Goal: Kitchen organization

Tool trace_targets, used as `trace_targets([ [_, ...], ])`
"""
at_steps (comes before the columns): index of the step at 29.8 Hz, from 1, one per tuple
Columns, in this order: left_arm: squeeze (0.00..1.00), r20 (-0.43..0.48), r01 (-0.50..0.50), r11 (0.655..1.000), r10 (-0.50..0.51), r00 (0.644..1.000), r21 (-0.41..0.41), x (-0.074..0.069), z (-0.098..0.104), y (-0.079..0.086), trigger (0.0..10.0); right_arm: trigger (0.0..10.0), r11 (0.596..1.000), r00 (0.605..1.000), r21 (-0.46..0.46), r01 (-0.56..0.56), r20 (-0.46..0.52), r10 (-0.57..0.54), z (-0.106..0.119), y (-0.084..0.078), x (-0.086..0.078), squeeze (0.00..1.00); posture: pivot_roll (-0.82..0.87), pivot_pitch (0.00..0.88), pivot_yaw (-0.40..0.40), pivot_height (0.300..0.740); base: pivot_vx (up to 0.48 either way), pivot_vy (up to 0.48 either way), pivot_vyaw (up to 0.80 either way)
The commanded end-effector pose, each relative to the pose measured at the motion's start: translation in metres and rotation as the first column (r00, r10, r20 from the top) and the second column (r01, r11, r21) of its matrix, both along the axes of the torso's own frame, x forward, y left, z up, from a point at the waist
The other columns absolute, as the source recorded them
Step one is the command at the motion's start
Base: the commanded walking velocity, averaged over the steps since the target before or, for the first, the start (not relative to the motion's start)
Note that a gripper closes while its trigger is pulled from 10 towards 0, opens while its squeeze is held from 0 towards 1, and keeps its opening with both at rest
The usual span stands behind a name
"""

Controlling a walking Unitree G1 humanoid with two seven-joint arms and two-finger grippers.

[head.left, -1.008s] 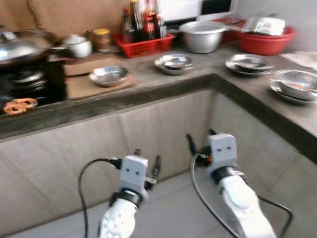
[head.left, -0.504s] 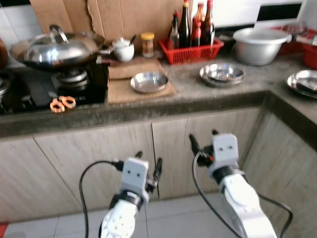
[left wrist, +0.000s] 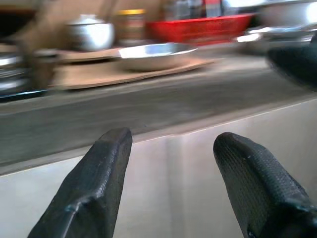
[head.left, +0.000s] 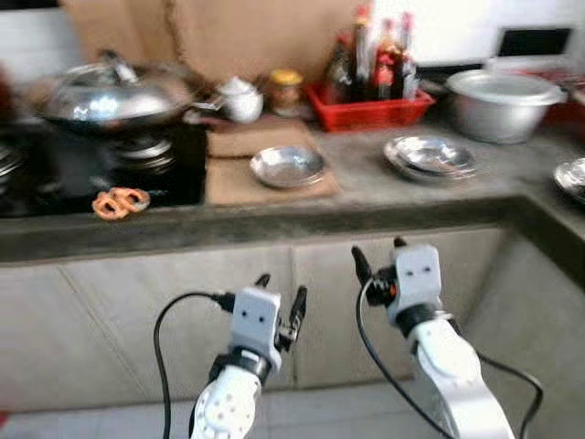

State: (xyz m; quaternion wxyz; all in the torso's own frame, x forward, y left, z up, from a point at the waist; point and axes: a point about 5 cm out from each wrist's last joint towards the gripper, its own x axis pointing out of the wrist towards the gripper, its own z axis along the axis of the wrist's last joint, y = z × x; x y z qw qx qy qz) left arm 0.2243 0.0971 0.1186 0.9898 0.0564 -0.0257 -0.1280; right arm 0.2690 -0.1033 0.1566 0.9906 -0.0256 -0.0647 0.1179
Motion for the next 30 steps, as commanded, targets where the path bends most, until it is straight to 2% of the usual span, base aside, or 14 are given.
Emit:
trace_targets([
  [1,0.00,0.006,0.018,1.000,-0.018,1.000,-0.017,0.000,0.002,-0.007,10.0,10.0,0.999,0.999,-0.012,0.038,-0.001,-0.038,0.000,-0.012,0.002,0.00,0.03,0.008,-0.018,0.740,0.281,0.000,0.00],
  [18,0.00,0.011,0.012,1.000,-0.012,1.000,-0.016,0.001,0.003,-0.006,10.0,10.0,0.999,0.999,-0.010,0.034,0.009,-0.034,0.003,-0.010,0.006,0.00,0.04,0.025,-0.019,0.740,0.302,0.000,0.00],
  [21,0.00,0.011,0.013,1.000,-0.013,1.000,-0.016,0.001,0.003,-0.006,10.0,10.0,0.999,0.999,-0.032,0.026,0.020,-0.026,0.004,-0.009,0.007,0.00,0.04,0.025,-0.016,0.740,0.306,0.000,0.00],
  [26,0.00,0.011,0.013,1.000,-0.013,1.000,-0.015,0.001,0.004,-0.006,10.0,10.0,0.999,0.999,-0.019,0.028,0.041,-0.027,0.011,-0.009,0.010,0.00,0.04,0.026,-0.013,0.740,0.309,0.000,0.80],
  [30,0.00,0.012,0.014,1.000,-0.014,1.000,-0.016,0.001,0.004,-0.005,10.0,10.0,0.999,0.998,-0.004,0.039,0.051,-0.039,0.021,-0.013,0.017,0.00,0.04,0.030,-0.015,0.740,0.308,0.000,0.00],
])
